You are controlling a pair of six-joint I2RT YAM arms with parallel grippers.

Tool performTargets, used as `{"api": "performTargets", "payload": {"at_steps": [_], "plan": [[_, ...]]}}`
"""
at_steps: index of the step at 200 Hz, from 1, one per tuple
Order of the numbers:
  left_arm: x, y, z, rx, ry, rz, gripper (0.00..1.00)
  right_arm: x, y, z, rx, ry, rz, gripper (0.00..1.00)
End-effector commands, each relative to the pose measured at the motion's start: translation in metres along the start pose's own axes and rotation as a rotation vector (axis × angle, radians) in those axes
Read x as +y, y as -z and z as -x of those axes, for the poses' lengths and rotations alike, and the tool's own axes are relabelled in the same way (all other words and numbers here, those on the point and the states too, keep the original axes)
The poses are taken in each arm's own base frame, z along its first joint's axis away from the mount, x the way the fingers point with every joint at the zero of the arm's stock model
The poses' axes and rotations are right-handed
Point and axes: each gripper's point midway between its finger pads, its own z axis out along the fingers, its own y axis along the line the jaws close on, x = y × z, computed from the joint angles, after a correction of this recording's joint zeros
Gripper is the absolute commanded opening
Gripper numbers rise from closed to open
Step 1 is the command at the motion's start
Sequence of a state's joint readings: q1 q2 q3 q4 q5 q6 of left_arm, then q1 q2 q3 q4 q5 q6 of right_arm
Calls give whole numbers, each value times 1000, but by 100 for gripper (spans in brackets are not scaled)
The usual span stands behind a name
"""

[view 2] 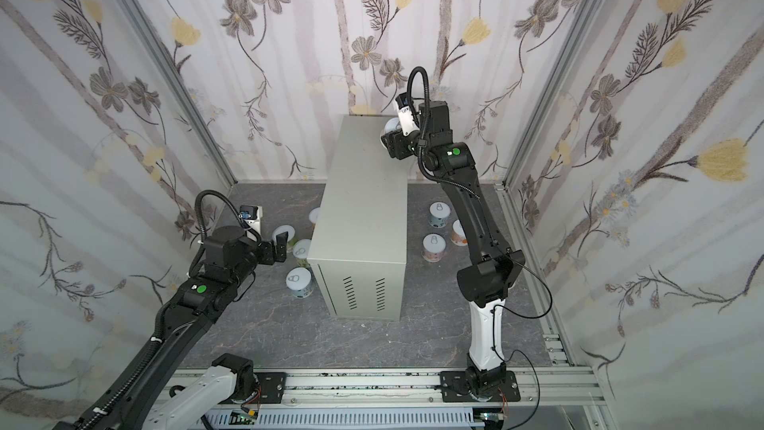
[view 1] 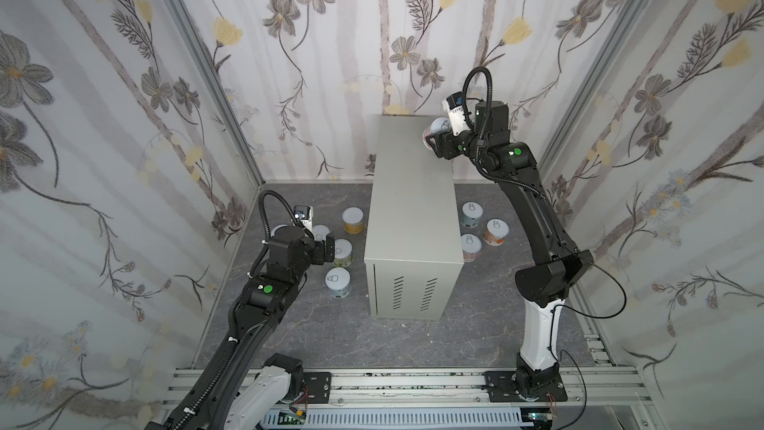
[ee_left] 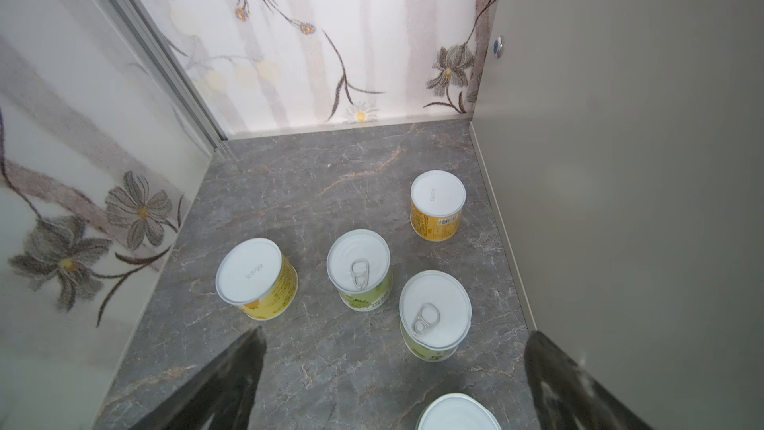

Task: Place and organize the canned foods onto the counter
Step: 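Raise the pink can above the cabinet top while the left gripper reaches toward it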

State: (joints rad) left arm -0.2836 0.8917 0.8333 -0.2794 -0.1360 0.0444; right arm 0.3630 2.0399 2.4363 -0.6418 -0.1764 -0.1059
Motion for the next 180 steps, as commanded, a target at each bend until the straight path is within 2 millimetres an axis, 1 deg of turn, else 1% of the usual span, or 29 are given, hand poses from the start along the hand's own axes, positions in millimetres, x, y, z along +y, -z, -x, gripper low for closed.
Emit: {"api": "performTargets", "payload": {"at_steps": [1,17,31,48,64,78,89,94,101,103,113,115,120,139,158,180], "plan": [[3,10,68,-198,-56,22,100,6,4,17,-56,52,3,52],[-3,23,121,-342,-90,-4,100,11,4,20,-66,55,11,52],[-8,33,158,-445,-116,-19,100,15,7,23,-75,53,18,52],[-16,38,192,-527,-118,-60,100,16,12,26,-78,37,20,52],[-35,36,211,-572,-127,-155,100,18,17,28,-81,22,31,52],[-57,33,219,-595,-162,-238,100,19,22,32,-89,0,30,52],[-76,29,221,-598,-221,-284,100,19,28,36,-96,-19,30,51],[-86,27,220,-596,-257,-297,100,20,31,38,-100,-28,34,51],[-98,17,212,-574,-311,-308,100,21,35,41,-107,-40,40,51],[-100,22,220,-593,-323,-309,100,21,35,41,-107,-42,41,51],[-113,23,223,-602,-379,-310,100,25,41,45,-115,-59,59,51],[-117,16,220,-590,-391,-315,100,25,41,45,-117,-62,63,50],[-125,12,219,-586,-412,-325,100,27,42,45,-115,-69,70,50],[-148,12,220,-607,-445,-392,100,29,48,46,-110,-90,79,50],[-166,18,223,-643,-444,-464,100,33,54,47,-104,-103,93,49],[-186,19,223,-653,-453,-533,100,41,61,44,-82,-109,111,49]]}}
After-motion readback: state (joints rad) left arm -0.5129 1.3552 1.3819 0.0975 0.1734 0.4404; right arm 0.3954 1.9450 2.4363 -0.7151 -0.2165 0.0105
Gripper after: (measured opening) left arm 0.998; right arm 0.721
